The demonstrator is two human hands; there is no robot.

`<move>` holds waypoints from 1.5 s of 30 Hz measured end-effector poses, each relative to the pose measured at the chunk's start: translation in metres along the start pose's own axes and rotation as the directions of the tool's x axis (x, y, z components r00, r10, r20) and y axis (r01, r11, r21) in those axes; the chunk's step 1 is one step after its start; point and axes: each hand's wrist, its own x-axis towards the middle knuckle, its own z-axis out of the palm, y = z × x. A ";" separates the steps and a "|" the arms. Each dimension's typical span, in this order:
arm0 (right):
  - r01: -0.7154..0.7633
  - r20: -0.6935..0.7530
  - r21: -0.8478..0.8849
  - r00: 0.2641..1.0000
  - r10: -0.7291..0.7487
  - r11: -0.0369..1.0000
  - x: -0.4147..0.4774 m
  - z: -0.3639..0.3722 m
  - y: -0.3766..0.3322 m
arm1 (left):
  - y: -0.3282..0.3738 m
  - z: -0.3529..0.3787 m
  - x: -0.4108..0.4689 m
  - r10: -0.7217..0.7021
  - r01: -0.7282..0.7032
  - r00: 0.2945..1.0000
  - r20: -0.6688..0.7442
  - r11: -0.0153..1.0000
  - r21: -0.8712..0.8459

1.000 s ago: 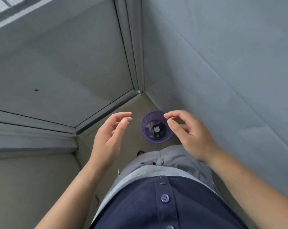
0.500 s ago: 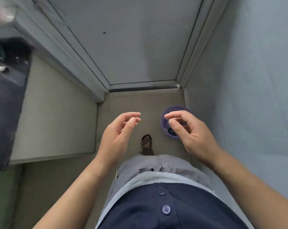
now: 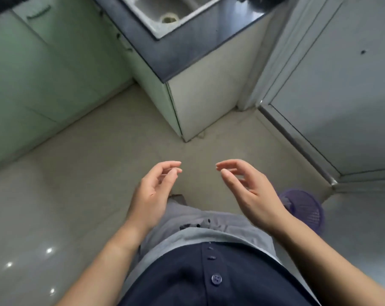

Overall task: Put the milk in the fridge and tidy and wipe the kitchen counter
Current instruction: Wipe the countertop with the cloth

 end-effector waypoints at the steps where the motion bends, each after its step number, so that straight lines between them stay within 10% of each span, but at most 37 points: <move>1: -0.001 0.040 -0.001 0.999 0.001 1.000 0.010 0.012 -0.006 | -0.005 -0.016 0.002 -0.020 0.019 0.999 -0.037 1.000 -0.025; 18: 0.170 0.413 -0.059 0.901 -0.131 0.984 0.273 0.229 -0.179 | -0.025 -0.306 0.133 -0.092 0.024 0.882 -0.463 0.988 -0.150; 36: 0.332 0.535 -0.061 0.807 -0.250 0.941 0.633 0.365 -0.362 | 0.044 -0.534 0.435 -0.071 -0.046 0.799 -0.598 0.983 -0.178; 45: 0.251 0.479 -0.115 0.862 -0.168 0.961 0.759 0.458 -0.399 | 0.031 -0.663 0.564 -0.106 0.057 0.892 -0.439 0.991 -0.123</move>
